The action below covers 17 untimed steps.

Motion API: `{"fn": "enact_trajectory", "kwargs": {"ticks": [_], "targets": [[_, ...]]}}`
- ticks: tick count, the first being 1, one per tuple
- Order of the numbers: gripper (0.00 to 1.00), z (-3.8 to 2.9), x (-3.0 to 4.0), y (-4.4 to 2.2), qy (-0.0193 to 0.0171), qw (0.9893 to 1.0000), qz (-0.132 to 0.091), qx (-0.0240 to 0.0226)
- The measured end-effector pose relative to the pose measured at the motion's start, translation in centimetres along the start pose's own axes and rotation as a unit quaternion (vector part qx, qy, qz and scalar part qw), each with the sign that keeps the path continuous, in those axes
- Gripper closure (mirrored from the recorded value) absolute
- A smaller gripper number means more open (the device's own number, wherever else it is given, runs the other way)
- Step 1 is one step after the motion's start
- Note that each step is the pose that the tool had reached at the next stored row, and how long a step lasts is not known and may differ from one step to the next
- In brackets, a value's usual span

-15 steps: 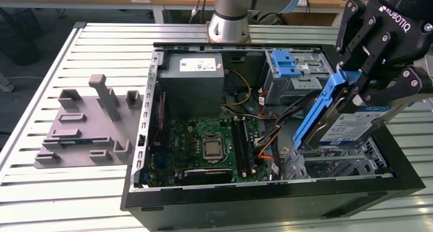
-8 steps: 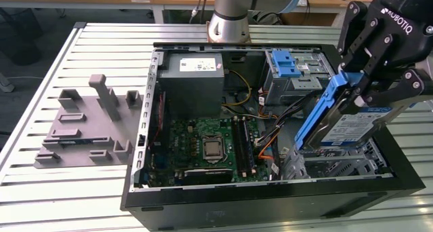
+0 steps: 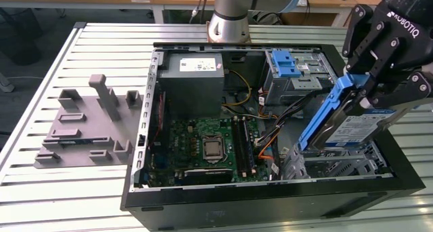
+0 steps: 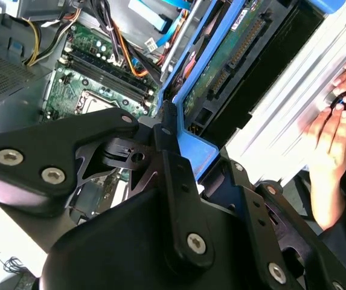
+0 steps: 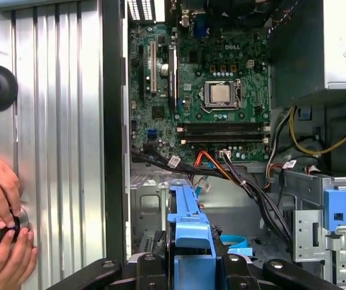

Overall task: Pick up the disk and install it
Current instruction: 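Insert the disk into the insertion slot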

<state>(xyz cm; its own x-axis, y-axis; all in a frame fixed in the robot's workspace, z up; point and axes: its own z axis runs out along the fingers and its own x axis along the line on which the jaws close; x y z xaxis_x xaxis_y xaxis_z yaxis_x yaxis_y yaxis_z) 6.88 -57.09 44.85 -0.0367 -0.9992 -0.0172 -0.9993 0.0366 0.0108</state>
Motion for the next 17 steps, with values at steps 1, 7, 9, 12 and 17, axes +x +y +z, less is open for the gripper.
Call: {"fn": "enact_trajectory", "kwargs": {"ticks": [1,7,9,12,17], "targets": [[0.64,0.04,0.0,-0.07,0.0,1.0,0.0,0.0],[0.64,0.2,0.0,-0.13,0.0,1.0,0.0,0.0],[0.64,0.27,0.0,-0.13,0.0,1.0,0.0,0.0],[0.64,0.41,0.0,-0.16,0.0,1.0,0.0,0.0],[0.64,0.7,0.01,-0.22,0.0,1.0,0.0,0.0]]}}
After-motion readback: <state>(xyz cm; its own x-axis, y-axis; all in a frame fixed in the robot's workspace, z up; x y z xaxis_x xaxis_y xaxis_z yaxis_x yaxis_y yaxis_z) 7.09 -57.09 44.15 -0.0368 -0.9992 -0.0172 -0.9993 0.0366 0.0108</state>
